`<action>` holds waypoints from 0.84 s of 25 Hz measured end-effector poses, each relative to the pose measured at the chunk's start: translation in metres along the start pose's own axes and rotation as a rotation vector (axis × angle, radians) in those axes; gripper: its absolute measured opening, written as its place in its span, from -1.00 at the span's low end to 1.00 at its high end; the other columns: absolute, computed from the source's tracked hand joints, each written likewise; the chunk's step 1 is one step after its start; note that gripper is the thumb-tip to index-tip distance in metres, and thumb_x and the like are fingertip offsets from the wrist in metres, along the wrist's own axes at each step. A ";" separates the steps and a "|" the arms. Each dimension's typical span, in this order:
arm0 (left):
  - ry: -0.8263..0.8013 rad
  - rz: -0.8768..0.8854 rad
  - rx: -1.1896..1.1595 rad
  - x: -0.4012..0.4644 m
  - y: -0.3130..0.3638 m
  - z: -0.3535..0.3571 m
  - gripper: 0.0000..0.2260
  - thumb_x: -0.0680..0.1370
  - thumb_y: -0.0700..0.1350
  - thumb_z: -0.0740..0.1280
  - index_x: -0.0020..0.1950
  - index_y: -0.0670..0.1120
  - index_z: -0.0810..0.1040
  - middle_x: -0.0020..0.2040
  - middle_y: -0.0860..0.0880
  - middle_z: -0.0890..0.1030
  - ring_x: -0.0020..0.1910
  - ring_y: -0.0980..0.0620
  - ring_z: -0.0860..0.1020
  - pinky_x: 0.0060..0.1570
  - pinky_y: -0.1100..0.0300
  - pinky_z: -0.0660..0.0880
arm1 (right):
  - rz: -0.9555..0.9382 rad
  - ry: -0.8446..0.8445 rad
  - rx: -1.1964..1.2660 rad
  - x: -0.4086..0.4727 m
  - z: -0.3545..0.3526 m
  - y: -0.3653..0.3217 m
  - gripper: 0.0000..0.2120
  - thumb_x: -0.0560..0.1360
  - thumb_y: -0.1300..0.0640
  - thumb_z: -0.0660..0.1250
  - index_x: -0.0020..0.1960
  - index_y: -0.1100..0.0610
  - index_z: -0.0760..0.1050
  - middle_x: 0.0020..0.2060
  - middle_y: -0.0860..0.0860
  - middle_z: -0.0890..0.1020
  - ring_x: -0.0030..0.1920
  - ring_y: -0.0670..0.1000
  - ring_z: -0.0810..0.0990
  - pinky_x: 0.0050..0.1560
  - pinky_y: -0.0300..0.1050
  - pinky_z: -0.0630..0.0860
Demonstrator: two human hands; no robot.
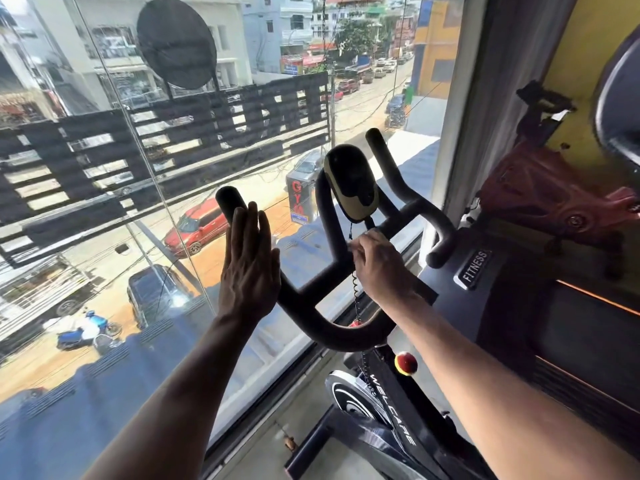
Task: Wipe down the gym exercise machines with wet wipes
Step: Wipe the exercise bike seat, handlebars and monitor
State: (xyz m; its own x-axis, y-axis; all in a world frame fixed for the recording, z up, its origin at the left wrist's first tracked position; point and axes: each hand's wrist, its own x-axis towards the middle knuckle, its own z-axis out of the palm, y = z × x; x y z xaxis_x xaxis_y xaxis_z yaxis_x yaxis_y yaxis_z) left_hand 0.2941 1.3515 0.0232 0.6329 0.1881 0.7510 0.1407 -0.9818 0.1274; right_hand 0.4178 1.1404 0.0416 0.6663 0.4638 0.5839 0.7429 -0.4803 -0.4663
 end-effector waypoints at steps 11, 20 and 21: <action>0.013 -0.020 -0.024 -0.002 0.009 0.003 -0.41 0.69 -0.22 0.19 0.66 -0.32 0.03 0.67 -0.32 -0.02 0.66 -0.34 -0.07 0.65 -0.17 -0.06 | 0.050 -0.061 -0.088 -0.095 -0.053 0.033 -0.81 0.61 0.29 0.31 0.19 0.24 0.61 0.00 0.05 0.58 -0.05 0.02 0.66 0.03 -0.23 0.59; 0.021 0.008 -0.008 -0.004 0.008 0.001 -0.47 0.73 -0.19 0.15 0.65 -0.34 0.07 0.67 -0.34 0.01 0.66 -0.36 -0.04 0.65 -0.15 -0.07 | 0.002 -0.202 0.039 -0.122 -0.024 -0.036 -0.78 0.66 0.15 0.22 0.16 0.17 0.62 -0.01 -0.01 0.56 -0.12 -0.10 0.64 0.04 -0.37 0.58; 0.022 0.013 -0.006 -0.004 0.007 0.001 -0.47 0.73 -0.19 0.15 0.65 -0.34 0.07 0.67 -0.33 0.01 0.66 -0.35 -0.04 0.65 -0.17 -0.05 | -0.006 -0.200 -0.012 -0.114 -0.030 -0.019 -0.78 0.64 0.16 0.22 0.11 0.19 0.63 -0.02 0.01 0.55 -0.14 -0.05 0.64 -0.01 -0.20 0.65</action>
State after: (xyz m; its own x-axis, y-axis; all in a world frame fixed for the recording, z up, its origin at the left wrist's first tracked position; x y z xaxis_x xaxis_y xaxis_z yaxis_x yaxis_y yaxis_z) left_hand 0.2935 1.3438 0.0204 0.6176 0.1746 0.7669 0.1275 -0.9844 0.1215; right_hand 0.3258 1.0736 0.0036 0.6619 0.6048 0.4428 0.7472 -0.4851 -0.4544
